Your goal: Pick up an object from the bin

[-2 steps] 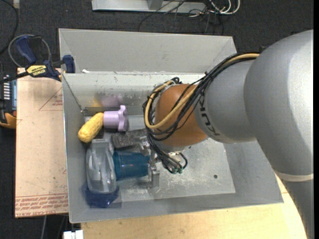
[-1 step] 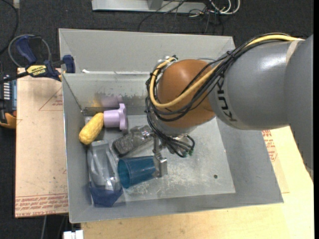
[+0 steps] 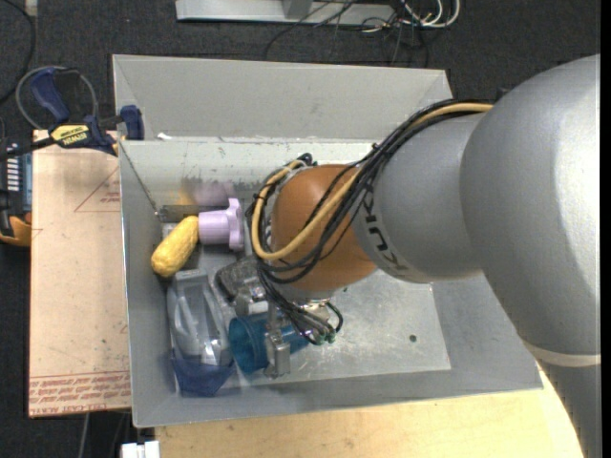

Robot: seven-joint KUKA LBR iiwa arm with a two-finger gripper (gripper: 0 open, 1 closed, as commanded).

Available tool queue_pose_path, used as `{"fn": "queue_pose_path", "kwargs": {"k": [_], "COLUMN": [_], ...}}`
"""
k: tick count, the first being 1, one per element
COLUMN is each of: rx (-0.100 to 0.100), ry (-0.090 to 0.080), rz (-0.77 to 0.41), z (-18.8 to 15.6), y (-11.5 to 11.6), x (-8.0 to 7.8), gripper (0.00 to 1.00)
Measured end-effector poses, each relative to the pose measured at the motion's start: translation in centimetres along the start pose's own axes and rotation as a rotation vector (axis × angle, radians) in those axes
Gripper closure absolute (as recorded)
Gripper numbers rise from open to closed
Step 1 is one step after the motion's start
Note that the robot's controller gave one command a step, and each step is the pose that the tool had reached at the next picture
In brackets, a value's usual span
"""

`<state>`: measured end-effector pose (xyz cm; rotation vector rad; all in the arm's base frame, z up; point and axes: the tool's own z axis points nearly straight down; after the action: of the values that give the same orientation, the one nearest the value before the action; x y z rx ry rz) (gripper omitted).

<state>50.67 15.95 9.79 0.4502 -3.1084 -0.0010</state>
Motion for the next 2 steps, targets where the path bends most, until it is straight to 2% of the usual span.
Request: {"fn": "queue_pose_path", "kwargs": {"k": [1,2], "rx": [0.003,0.0], "ry": [-0.017,-0.007], "rz": [-0.205,0.088], "z": [2.8,2.7], "y": [-2.6,-1.3], "x": [-1.7,-0.4], "gripper": [0.0,1.0]}}
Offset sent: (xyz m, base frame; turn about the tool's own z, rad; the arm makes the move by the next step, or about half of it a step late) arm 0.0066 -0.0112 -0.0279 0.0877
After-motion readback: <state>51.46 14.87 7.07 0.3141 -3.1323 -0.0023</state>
